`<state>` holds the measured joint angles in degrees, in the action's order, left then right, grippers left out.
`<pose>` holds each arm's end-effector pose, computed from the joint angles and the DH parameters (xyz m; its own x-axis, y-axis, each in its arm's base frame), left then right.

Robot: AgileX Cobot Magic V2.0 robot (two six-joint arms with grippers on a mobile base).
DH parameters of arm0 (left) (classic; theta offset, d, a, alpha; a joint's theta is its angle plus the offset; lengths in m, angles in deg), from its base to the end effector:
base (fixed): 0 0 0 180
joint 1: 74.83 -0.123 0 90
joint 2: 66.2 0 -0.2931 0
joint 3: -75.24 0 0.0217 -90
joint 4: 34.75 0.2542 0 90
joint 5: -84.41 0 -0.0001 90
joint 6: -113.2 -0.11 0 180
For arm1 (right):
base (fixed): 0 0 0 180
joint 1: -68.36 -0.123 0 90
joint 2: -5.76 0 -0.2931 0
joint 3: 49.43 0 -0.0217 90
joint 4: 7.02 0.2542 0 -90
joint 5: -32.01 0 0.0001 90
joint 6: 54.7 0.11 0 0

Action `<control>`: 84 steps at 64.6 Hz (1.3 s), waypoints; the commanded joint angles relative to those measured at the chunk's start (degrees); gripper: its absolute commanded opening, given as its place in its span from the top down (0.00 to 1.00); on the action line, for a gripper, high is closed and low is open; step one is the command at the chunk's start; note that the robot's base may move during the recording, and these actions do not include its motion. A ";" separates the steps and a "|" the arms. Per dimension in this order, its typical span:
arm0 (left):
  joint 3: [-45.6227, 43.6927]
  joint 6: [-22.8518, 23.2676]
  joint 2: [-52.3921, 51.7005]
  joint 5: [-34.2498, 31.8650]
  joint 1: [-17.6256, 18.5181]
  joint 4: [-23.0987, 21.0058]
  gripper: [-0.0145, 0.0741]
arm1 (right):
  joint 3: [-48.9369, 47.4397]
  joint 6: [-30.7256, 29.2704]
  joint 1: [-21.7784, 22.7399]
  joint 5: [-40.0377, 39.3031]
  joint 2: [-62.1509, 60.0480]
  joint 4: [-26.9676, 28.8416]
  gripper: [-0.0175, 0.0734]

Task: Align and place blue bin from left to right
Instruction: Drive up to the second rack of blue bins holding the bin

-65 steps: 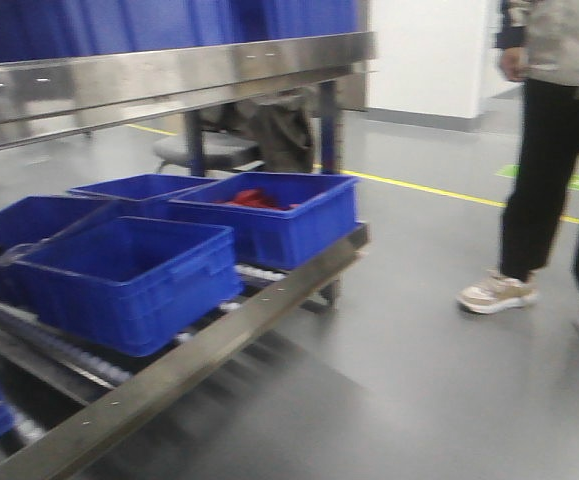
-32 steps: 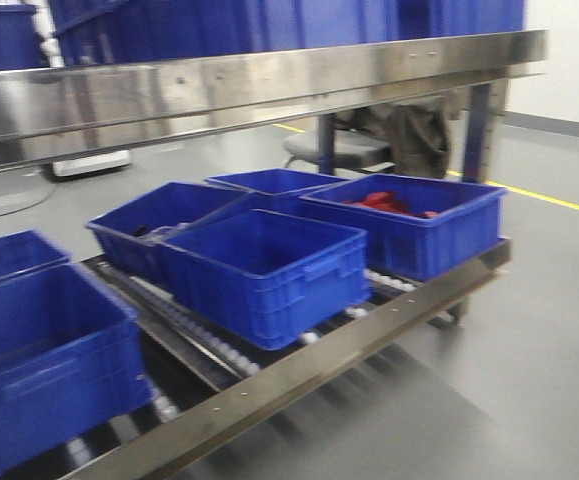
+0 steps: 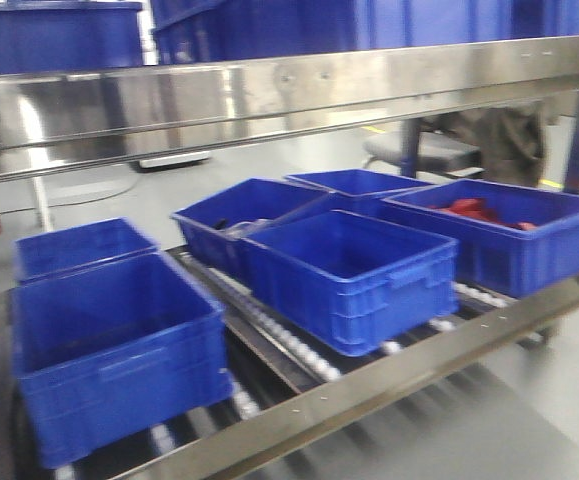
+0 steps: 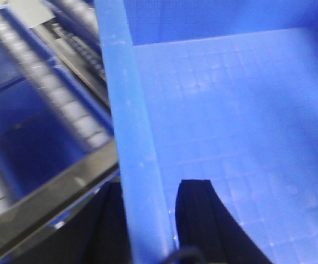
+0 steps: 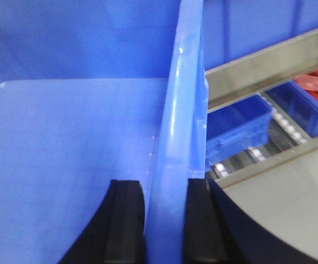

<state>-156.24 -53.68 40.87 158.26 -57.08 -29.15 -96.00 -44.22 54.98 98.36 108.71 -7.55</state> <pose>0.3537 -0.1024 0.4952 -0.6388 -0.0050 -0.7693 0.1087 0.9894 -0.0966 0.3483 0.0819 0.5079 -0.5576 0.0506 -0.8286 -0.1271 0.9812 0.1454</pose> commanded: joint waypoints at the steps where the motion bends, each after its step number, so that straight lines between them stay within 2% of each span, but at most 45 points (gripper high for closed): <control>1: -1.06 -0.94 -1.53 -3.88 0.27 0.06 0.96 | -1.16 -1.52 0.22 -5.52 -1.34 -0.95 0.97; 84: -1.06 -0.94 -1.53 -3.88 0.27 0.06 0.96 | -1.16 -1.52 0.22 -5.52 -1.34 -0.95 0.97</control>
<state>-156.24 -53.68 40.87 158.36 -57.08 -29.05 -96.00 -44.22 54.98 98.36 108.71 -7.56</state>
